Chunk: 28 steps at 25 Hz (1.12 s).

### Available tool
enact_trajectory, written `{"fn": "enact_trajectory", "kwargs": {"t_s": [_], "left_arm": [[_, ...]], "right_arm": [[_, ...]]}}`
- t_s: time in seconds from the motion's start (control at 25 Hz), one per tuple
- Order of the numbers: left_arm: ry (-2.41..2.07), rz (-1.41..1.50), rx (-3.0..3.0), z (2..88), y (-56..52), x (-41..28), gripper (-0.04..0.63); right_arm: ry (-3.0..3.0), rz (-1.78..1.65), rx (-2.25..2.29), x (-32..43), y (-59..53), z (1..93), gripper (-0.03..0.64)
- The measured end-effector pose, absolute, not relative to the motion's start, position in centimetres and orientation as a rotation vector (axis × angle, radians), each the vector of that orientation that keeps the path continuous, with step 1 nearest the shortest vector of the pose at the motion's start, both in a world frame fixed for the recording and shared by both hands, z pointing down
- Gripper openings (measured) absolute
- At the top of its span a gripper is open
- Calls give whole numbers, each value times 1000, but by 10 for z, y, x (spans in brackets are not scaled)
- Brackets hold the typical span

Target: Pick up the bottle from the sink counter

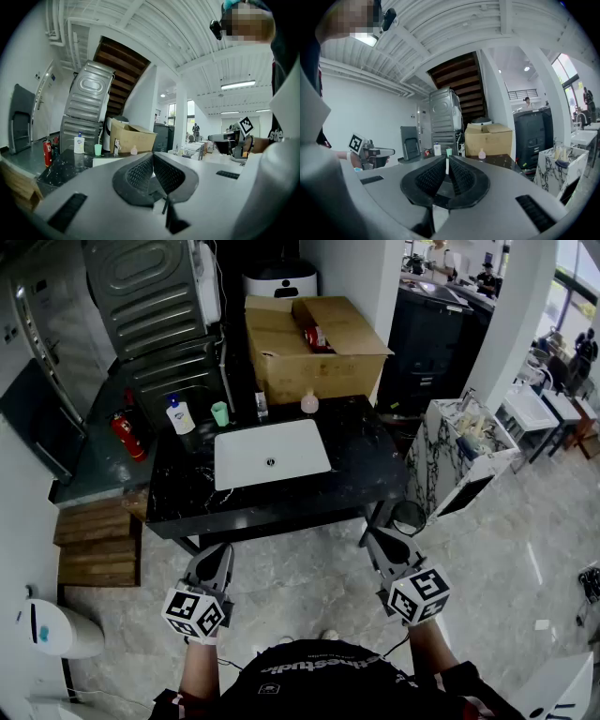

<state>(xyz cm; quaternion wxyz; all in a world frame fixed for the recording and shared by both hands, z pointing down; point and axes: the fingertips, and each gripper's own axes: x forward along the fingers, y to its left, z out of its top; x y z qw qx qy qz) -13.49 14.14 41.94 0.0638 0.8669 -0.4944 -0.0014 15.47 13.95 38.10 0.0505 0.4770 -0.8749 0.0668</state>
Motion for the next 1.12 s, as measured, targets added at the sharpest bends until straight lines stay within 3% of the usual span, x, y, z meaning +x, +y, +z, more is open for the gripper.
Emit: {"fn": "enact_trajectory", "kwargs": {"t_s": [1.12], "left_arm": [[-1519, 29, 2622, 419, 123, -67, 15]], "right_arm": [[-2701, 278, 1448, 216, 116, 392, 43]]}}
